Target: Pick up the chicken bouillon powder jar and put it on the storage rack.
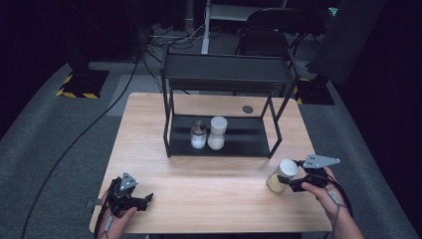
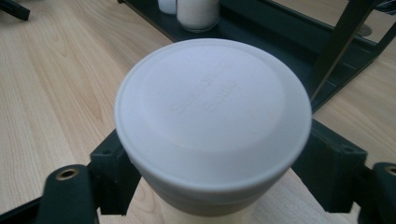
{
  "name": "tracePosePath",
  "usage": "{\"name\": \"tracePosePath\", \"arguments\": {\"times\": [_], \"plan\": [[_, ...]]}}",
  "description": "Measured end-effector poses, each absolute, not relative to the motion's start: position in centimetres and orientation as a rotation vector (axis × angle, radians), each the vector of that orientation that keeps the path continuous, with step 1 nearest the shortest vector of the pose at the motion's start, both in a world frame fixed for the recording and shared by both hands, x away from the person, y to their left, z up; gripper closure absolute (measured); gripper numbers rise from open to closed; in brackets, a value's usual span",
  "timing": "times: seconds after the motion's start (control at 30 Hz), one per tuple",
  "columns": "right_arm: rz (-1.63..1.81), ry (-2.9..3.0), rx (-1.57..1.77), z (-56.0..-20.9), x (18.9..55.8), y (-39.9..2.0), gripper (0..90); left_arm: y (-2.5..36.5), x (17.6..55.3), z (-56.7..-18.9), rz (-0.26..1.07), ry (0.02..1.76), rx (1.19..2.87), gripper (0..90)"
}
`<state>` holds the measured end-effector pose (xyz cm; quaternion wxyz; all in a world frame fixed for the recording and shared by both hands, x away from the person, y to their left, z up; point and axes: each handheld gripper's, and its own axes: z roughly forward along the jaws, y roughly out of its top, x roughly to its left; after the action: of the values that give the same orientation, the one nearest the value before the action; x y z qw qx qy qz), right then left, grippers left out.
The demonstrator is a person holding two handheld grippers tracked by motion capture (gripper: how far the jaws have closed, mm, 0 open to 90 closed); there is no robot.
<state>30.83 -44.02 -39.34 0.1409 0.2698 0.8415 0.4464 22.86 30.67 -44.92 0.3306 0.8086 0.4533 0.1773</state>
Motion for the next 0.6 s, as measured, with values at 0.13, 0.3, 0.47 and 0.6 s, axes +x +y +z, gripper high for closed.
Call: {"name": "tracePosePath", "arguments": {"times": [0.13,0.3,0.47,0.6], "plan": [[1.296,2.437,0.753,-39.3,30.9,-43.9,33.4,30.7,22.9,-44.9,0.464,1.185,2.114,2.9],[1.278,2.446,0.741,-38.9,31.0,-43.6,33.7,30.7,22.9,-44.9,0.464,1.185,2.114,2.9],[1.272,2.449,0.742,-38.7,31.2,-43.4,33.8,30.7,22.9,-44.9,0.463,1.185,2.114,2.8],[1.292,2.44,0.731,-38.3,31.3,-43.4,33.8,30.7,22.9,-44.9,0.463,1.186,2.114,2.8]]}}
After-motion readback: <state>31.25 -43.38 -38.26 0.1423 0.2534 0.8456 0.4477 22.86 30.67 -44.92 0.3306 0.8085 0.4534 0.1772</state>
